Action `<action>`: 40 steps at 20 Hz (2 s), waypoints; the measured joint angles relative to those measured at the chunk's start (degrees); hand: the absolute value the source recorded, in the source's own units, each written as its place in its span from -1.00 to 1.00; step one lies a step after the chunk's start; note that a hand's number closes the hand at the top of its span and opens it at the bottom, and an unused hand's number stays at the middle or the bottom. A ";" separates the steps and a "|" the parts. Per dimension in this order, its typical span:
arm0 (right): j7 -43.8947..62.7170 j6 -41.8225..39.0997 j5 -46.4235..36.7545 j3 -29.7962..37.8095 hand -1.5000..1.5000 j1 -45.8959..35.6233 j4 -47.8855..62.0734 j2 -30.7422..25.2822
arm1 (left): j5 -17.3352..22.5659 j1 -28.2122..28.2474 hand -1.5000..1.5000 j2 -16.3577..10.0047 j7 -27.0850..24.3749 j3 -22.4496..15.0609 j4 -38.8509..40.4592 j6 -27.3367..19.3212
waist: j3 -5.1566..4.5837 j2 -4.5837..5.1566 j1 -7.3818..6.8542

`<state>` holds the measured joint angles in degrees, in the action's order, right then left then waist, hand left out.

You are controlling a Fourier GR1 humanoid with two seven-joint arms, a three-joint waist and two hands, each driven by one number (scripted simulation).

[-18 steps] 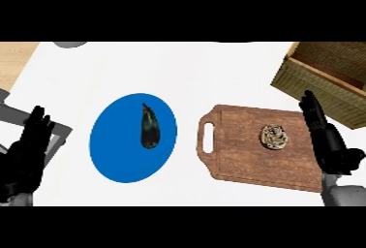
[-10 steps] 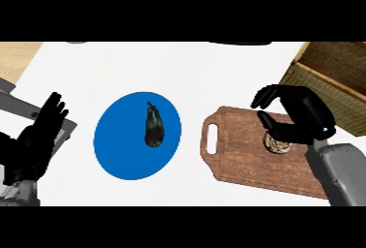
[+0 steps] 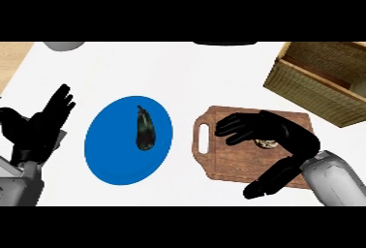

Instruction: Pick the cupcake from the cutting board and place it in the basket

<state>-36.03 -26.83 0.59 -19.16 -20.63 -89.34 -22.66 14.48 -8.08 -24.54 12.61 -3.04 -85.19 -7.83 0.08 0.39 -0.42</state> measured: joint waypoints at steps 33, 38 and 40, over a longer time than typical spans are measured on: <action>19.84 -23.24 -7.29 10.00 -1.00 -23.98 11.99 -30.52 | -2.19 -4.12 0.00 2.14 -2.50 2.58 7.75 4.05 | -0.04 -0.12 -0.20; 13.28 -18.22 -8.68 9.59 -1.00 -19.59 14.80 -30.41 | -2.83 -4.89 0.00 3.04 -1.03 2.38 6.84 3.15 | 0.00 -0.08 -0.29; 10.68 -15.67 -10.17 8.44 -1.00 -17.27 15.06 -29.83 | -2.80 -4.67 0.00 2.79 -1.01 2.75 6.66 3.57 | 0.00 -0.10 -0.26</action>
<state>-25.35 -42.50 -9.57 -10.72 -37.90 -74.28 -52.49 11.68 -12.75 -21.75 11.60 -0.29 -78.53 -4.25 0.08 0.28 -0.68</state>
